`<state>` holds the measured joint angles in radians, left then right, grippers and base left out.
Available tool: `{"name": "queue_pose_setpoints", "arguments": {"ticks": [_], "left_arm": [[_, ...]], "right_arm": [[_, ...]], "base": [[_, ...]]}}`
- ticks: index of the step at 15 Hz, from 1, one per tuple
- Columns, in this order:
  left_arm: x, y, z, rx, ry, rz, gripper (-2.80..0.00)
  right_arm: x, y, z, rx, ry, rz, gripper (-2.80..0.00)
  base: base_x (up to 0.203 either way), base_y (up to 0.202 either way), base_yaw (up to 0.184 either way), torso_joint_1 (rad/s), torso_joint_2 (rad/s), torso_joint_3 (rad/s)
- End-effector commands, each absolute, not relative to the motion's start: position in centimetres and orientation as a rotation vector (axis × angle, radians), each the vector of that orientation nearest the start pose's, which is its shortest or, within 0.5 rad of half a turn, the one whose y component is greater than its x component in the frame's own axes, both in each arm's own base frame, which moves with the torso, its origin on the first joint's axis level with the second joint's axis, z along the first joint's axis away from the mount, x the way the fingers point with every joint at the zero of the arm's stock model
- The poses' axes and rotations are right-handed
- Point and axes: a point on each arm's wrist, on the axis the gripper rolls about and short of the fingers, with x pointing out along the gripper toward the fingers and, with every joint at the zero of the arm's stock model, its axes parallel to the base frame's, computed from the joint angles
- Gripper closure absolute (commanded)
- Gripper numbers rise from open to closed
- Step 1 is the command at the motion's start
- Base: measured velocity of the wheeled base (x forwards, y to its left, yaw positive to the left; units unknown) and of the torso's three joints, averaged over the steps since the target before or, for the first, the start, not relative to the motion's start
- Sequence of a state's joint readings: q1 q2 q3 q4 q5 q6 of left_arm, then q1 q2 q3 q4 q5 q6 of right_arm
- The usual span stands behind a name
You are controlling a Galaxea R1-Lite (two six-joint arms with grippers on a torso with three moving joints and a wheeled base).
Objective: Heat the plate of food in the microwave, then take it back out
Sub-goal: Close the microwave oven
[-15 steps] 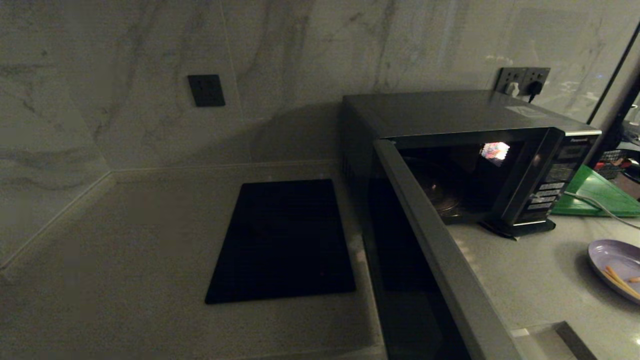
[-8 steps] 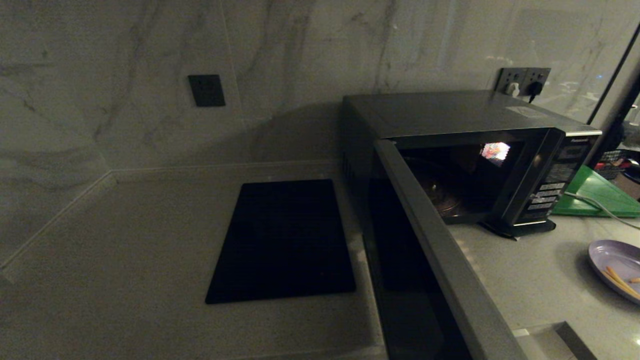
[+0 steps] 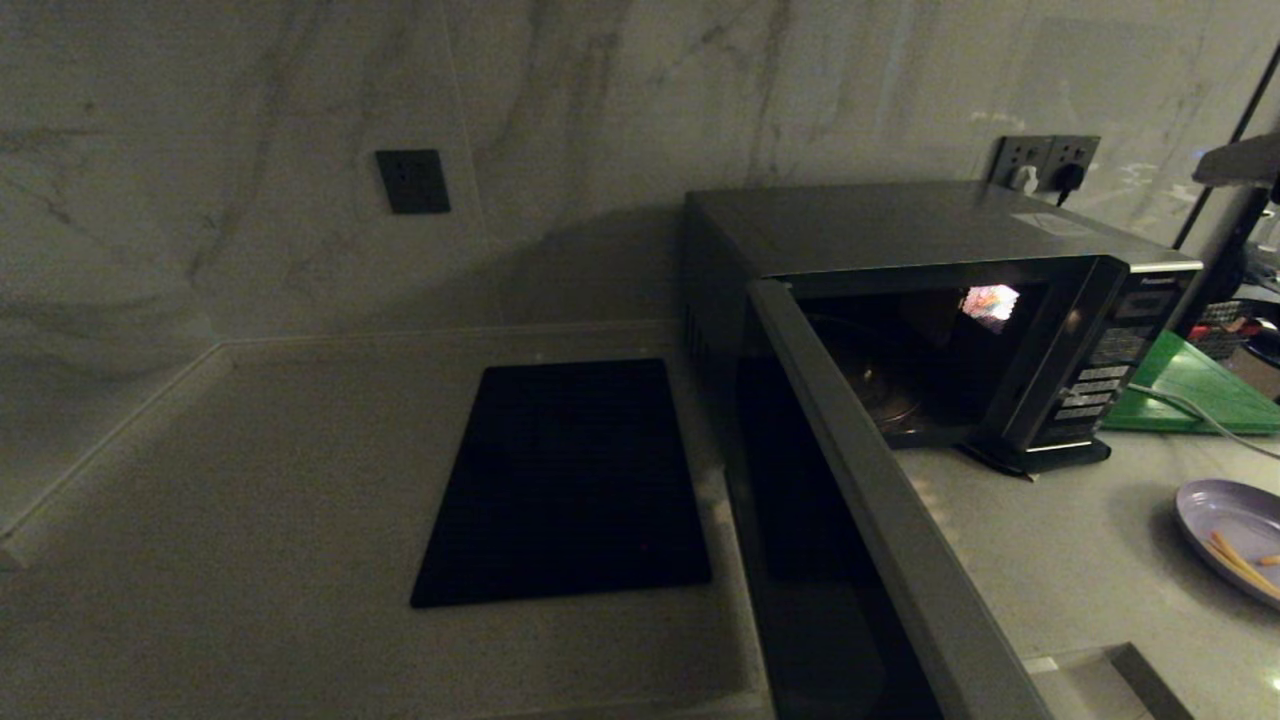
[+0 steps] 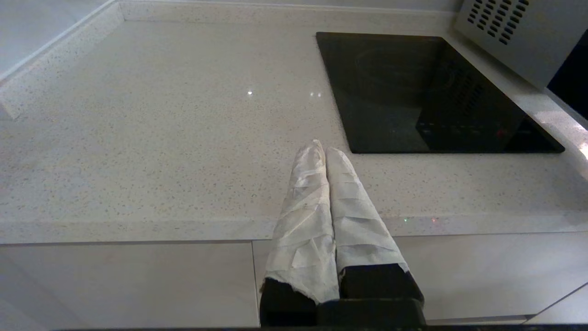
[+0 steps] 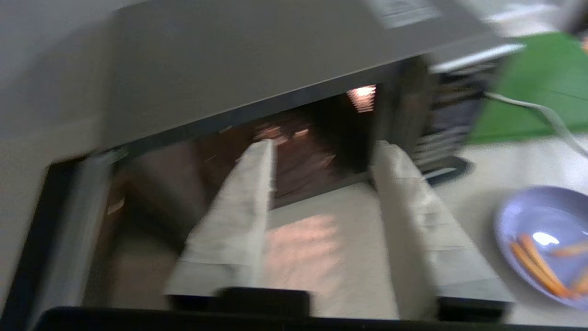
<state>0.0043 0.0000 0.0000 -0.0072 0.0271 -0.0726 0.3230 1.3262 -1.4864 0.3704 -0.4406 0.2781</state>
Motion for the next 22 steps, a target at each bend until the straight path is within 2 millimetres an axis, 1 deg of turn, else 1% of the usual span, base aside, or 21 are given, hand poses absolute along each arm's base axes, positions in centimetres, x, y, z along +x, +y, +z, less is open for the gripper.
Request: {"name": "queue_pose_setpoints", "arguments": {"ticks": [1,4,5,6,7,8,10,11,14,15,16,18,20,22], "left_arm": [[-2.3,0.1,7.6,-0.074,-0.007,0.032,0.00],[-2.3,0.1,7.6,-0.074,-0.007,0.032,0.00],[-2.3,0.1,7.6,-0.074,-0.008,0.032,0.00],[-2.3,0.1,7.6,-0.074,-0.007,0.032,0.00],[-2.3,0.1,7.6,-0.074,-0.007,0.032,0.00],[-2.3,0.1,7.6,-0.074,-0.007,0.032,0.00],[-2.3,0.1,7.6,-0.074,-0.007,0.032,0.00],[-2.3,0.1,7.6,-0.074,-0.007,0.033,0.00],[-2.3,0.1,7.6,-0.074,-0.007,0.032,0.00],[-2.3,0.1,7.6,-0.074,-0.007,0.032,0.00],[-2.3,0.1,7.6,-0.074,-0.007,0.032,0.00],[-2.3,0.1,7.6,-0.074,-0.007,0.032,0.00],[-2.3,0.1,7.6,-0.074,-0.007,0.032,0.00],[-2.3,0.1,7.6,-0.074,-0.007,0.032,0.00]], "right_arm": [[18.2,7.0,36.9,0.182,0.205,-0.055,0.00],[17.3,10.0,36.5,0.144,0.240,0.059,0.00],[17.0,11.1,36.6,0.135,0.241,0.082,0.00],[17.0,12.3,37.2,0.140,0.227,0.085,0.00],[17.0,13.3,37.6,0.140,0.221,0.075,0.00],[17.2,14.2,37.6,0.116,0.243,0.044,0.00],[17.2,16.0,36.8,0.044,0.318,-0.049,0.00],[16.7,16.9,36.3,0.016,0.359,-0.055,0.00],[13.7,19.2,35.4,-0.018,0.443,0.030,0.00],[12.3,20.0,35.3,-0.007,0.458,0.084,0.00],[11.0,20.6,35.6,0.014,0.469,0.152,0.00],[9.0,21.2,36.3,0.054,0.488,0.273,0.00],[7.6,21.8,36.6,0.072,0.507,0.359,0.00],[7.0,22.5,36.0,0.072,0.544,0.375,0.00]], "base": [[0.000,0.000,0.000,0.000,0.00,0.000],[0.000,0.000,0.000,0.000,0.00,0.000],[0.000,0.000,0.000,0.000,0.00,0.000],[0.000,0.000,0.000,0.000,0.00,0.000],[0.000,0.000,0.000,0.000,0.00,0.000],[0.000,0.000,0.000,0.000,0.00,0.000],[0.000,0.000,0.000,0.000,0.00,0.000],[0.000,0.000,0.000,0.000,0.00,0.000],[0.000,0.000,0.000,0.000,0.00,0.000],[0.000,0.000,0.000,0.000,0.00,0.000],[0.000,0.000,0.000,0.000,0.00,0.000],[0.000,0.000,0.000,0.000,0.00,0.000],[0.000,0.000,0.000,0.000,0.00,0.000],[0.000,0.000,0.000,0.000,0.00,0.000]]}}
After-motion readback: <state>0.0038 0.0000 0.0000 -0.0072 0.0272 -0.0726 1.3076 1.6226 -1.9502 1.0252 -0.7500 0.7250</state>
